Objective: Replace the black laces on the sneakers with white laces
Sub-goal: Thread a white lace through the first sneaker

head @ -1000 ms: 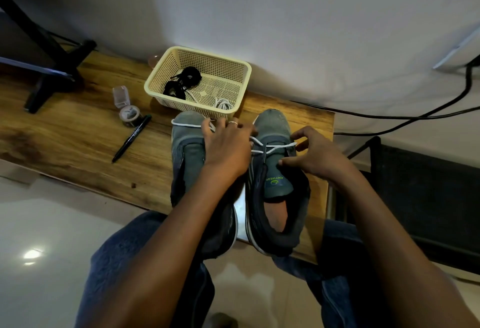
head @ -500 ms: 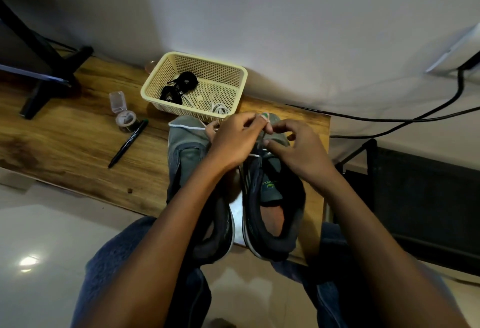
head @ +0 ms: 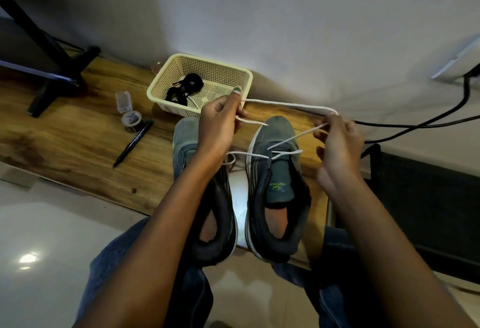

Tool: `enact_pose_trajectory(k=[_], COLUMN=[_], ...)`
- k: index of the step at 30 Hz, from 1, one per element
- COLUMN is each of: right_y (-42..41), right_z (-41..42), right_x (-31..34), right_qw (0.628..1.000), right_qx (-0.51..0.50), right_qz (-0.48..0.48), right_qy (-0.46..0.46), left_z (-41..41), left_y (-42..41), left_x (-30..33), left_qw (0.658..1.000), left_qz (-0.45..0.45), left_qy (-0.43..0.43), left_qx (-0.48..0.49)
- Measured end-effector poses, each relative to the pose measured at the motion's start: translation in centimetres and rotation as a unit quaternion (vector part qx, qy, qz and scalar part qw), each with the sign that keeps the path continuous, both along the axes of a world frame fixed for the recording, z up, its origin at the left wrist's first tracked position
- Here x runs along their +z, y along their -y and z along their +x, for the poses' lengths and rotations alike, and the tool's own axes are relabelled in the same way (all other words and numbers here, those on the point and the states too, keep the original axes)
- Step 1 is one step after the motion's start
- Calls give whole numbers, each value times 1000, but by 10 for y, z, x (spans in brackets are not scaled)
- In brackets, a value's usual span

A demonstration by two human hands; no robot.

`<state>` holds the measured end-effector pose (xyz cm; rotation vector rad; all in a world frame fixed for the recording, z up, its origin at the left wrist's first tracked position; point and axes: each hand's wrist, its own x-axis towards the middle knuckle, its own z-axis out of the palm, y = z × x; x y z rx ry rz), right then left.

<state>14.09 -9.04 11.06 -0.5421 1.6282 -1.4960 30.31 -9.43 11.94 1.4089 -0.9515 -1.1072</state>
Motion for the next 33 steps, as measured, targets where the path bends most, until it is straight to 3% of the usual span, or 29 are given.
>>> enact_pose_trajectory(k=[3,7,9,13,15,18,20,22,24,25,27,30,33], right_y=[4,-2,-8,-16,-17,-18,-16,-13,-8,-6,-5,-8,-10], right_z=[-7,-1,5,17,19,17,14,10,2,-2,-9,-13,-13], right_x=[-6,-4,1,4,4,6,7,6,0,-1,-1,2,7], right_qw=[994,990,973,929,909,909,916,922,913,900,873,860,896], right_qx=[-41,6,87,305,352,366,361,340,307,299,304,346,347], right_qz=[66,10,-50,-64,-58,-64,-57,-35,-15,-8,-4,-11,0], right_qy=[72,-143,-207,-202,-215,-188,-163,-180,-268,-317,-382,-374,-277], left_z=[-1,-7,-13,-21,-23,-25,-24,-23,-20,-20,-20,-27,-30], left_y=[0,-2,-4,-3,-4,-5,-6,-6,-9,-10,-9,-12,-13], left_x=[2,1,2,-1,-1,3,-2,-11,-15,-14,-14,-15,-18], left_qw=[1000,998,989,964,961,967,986,996,970,956,931,895,889], left_qz=[8,28,46,60,62,53,32,3,10,-9,-79,-117,-152], left_qy=[-16,-58,-124,-239,-248,-228,-144,55,241,292,353,404,410], left_qx=[13,-27,-61,-97,-102,-101,-83,-63,-30,-17,-48,-152,-134])
